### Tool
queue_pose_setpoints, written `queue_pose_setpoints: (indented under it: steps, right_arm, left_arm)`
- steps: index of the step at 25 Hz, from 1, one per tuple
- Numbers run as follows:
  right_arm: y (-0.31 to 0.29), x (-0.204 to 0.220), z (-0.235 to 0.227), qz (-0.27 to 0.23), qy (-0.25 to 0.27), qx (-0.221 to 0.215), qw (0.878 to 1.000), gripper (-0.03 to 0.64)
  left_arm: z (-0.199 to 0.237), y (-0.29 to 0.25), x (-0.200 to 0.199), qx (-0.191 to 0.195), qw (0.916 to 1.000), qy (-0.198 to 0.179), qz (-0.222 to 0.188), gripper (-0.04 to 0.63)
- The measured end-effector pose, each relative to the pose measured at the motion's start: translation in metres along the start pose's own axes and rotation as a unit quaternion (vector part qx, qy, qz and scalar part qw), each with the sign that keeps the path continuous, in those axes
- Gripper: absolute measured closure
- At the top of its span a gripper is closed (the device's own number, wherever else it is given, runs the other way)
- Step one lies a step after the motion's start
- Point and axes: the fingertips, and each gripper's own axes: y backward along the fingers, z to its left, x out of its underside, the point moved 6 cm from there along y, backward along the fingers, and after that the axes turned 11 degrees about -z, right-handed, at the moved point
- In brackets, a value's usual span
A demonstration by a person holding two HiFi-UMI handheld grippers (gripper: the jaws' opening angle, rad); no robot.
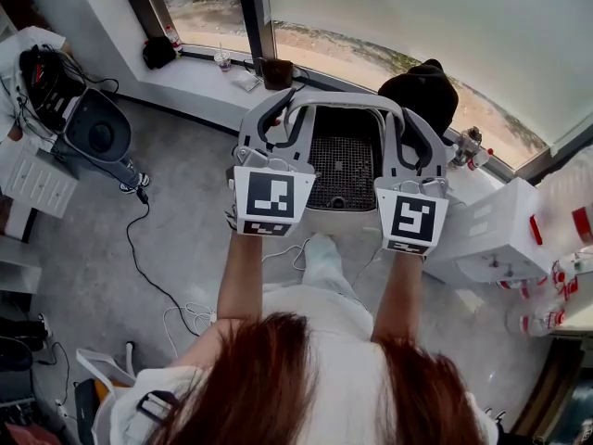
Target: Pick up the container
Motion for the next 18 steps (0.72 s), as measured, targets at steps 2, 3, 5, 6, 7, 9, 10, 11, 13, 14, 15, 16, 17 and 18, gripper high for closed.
queue_pose_setpoints:
  steps: [2, 3, 5, 6, 7, 9, 10, 11, 13, 14, 15, 16, 17, 18]
  right_arm:
    - [0.003, 0.000, -0.001, -0.001, -0.001, 0.003, 1.000, 0.558]
    - [0.005, 0.000, -0.001, -0.001, -0.001, 0.004, 1.000, 0.558]
    - [0.010, 0.000, -0.003, -0.001, -0.001, 0.005, 1.000, 0.560]
    - [0.012, 0.000, -0.004, -0.001, -0.002, 0.005, 1.000, 0.560]
    - [0.013, 0.000, -0.004, -0.001, -0.002, 0.006, 1.000, 0.560]
    - [0.015, 0.000, -0.005, -0.002, -0.002, 0.006, 1.000, 0.560]
    - [0.016, -0.001, -0.005, -0.003, -0.003, 0.007, 1.000, 0.560]
    - [0.017, -0.001, -0.006, -0.003, -0.003, 0.007, 1.000, 0.560]
    - [0.019, -0.001, -0.007, -0.004, -0.003, 0.007, 1.000, 0.560]
    - [0.019, -0.001, -0.008, -0.004, -0.003, 0.007, 1.000, 0.560]
    - [0.020, -0.002, -0.008, -0.004, -0.004, 0.007, 1.000, 0.560]
    - [0.020, -0.003, -0.007, -0.004, -0.004, 0.007, 1.000, 0.560]
    - [0.021, -0.004, -0.007, -0.005, -0.005, 0.008, 1.000, 0.560]
    - [0.022, -0.005, -0.006, -0.005, -0.005, 0.008, 1.000, 0.560]
  left_arm:
    - [-0.002, 0.001, -0.001, 0.001, 1.0000, -0.001, -0.001, 0.497]
    - [-0.004, 0.002, -0.002, 0.002, 1.0000, -0.002, -0.001, 0.497]
    - [-0.008, 0.003, -0.004, 0.003, 1.0000, -0.004, 0.000, 0.497]
    - [-0.010, 0.004, -0.005, 0.004, 1.0000, -0.005, 0.000, 0.497]
    - [-0.011, 0.004, -0.005, 0.005, 1.0000, -0.005, 0.000, 0.497]
    - [-0.013, 0.005, -0.007, 0.005, 1.0000, -0.006, 0.000, 0.497]
    - [-0.014, 0.005, -0.007, 0.005, 1.0000, -0.006, -0.001, 0.497]
    - [-0.015, 0.006, -0.008, 0.004, 1.0000, -0.007, -0.001, 0.497]
    - [-0.016, 0.006, -0.009, 0.004, 1.0000, -0.007, -0.001, 0.497]
    - [-0.017, 0.006, -0.010, 0.004, 1.0000, -0.007, -0.001, 0.497]
    - [-0.017, 0.007, -0.011, 0.003, 1.0000, -0.007, -0.001, 0.497]
    - [-0.017, 0.008, -0.012, 0.003, 1.0000, -0.007, -0.001, 0.497]
    - [-0.017, 0.009, -0.012, 0.003, 1.0000, -0.008, -0.001, 0.497]
    - [-0.017, 0.010, -0.013, 0.003, 1.0000, -0.008, -0.002, 0.497]
